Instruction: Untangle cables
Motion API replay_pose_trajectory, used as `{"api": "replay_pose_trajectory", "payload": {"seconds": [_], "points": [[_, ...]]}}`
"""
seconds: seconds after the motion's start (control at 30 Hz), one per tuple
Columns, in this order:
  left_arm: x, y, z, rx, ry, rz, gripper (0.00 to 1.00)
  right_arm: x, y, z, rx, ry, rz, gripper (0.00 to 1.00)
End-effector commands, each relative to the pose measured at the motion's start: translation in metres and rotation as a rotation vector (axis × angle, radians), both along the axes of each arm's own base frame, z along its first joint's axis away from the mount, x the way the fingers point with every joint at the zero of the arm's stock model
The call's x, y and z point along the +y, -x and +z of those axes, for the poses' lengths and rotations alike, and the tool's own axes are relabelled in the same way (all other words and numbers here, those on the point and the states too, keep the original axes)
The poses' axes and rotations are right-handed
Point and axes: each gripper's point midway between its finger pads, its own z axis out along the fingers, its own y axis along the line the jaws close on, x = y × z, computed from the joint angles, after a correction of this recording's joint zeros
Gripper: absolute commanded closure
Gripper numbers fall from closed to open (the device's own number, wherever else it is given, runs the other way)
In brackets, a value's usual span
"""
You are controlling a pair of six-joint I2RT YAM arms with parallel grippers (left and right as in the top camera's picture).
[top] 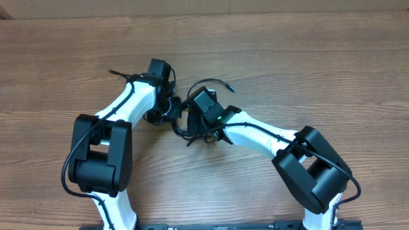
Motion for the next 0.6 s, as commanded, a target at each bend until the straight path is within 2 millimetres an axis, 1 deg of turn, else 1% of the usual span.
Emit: {"api": "replay_pose_trajectory", "payload": {"seconds": [0.0, 0.2, 0.3, 0.33, 0.4, 0.57], "points": [[0.002, -0.001, -0.001, -0.019, -0.025, -0.008, 0.95, 0.011, 0.015, -0.005, 0.065, -0.049, 0.051, 0.82], [0.002, -0.001, -0.001, -0.018, -0.025, -0.008, 0.95, 0.011, 0.014, -0.004, 0.055, -0.046, 0.047, 0.84], [0.002, -0.001, -0.001, -0.019, -0.025, -0.008, 0.95, 0.004, 0.006, -0.005, 0.037, -0.029, 0.022, 0.95], [0.002, -0.001, -0.001, -0.019, -0.026, -0.008, 0.96, 0.001, 0.004, -0.005, 0.037, -0.028, 0.014, 0.96], [0.002, -0.001, -0.001, -0.018, -0.026, -0.008, 0.96, -0.002, 0.001, -0.005, 0.045, -0.037, 0.007, 0.96], [0.002, -0.001, -0.001, -0.019, -0.026, -0.008, 0.96, 0.009, 0.014, 0.000, 0.144, -0.141, 0.064, 0.96]]}}
